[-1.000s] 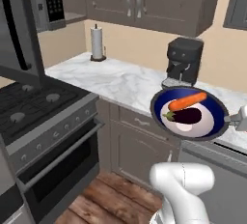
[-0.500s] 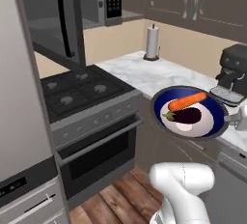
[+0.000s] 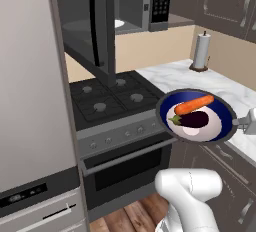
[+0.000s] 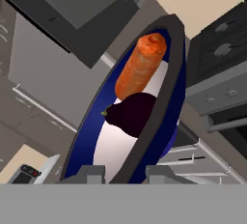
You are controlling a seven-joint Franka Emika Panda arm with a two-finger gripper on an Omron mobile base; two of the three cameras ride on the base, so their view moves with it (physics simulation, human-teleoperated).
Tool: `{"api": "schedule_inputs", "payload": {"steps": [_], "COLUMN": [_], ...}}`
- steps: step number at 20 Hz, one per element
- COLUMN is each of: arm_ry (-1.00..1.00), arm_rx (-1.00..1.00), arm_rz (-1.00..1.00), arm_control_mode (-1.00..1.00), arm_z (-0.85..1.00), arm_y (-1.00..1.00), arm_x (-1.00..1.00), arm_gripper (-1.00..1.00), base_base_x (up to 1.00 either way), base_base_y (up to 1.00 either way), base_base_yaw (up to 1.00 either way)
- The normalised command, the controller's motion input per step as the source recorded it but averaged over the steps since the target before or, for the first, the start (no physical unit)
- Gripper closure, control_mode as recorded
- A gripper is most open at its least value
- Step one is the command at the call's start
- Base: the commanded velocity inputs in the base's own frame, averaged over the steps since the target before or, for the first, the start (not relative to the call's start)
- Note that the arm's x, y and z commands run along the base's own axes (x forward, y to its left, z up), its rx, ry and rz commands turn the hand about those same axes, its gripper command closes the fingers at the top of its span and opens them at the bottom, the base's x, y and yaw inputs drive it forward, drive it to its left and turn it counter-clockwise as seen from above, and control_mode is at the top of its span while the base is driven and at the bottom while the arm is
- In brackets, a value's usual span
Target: Place the bowl containing the carrot and eggplant in the microwave. Close the microwave door and press the start button to microwave the meal.
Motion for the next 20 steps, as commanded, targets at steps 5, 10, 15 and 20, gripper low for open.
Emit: {"api": "schedule_inputs", "payload": {"steps": [5, 10, 15, 20], "arm_ry": [0.00, 0.00, 0.00, 0.00], "arm_rx": [0.00, 0.00, 0.00, 0.00], "arm_rz": [0.00, 0.00, 0.00, 0.00], "arm_control_mode": [1.00, 1.00, 1.00, 1.00], "arm_z": [0.00, 0.00, 0.00, 0.00], "arm_y": [0.00, 0.00, 0.00, 0.00], "arm_x": [0.00, 0.00, 0.00, 0.00], "arm_gripper": [1.00, 1.00, 1.00, 1.00], "base_base_x": [0.61, 0.55, 0.50, 0.41], "base_base_y": [-0.23, -0.37, -0.37, -0.11], "base_base_yaw": [0.30, 0.26, 0.26, 0.27]}}
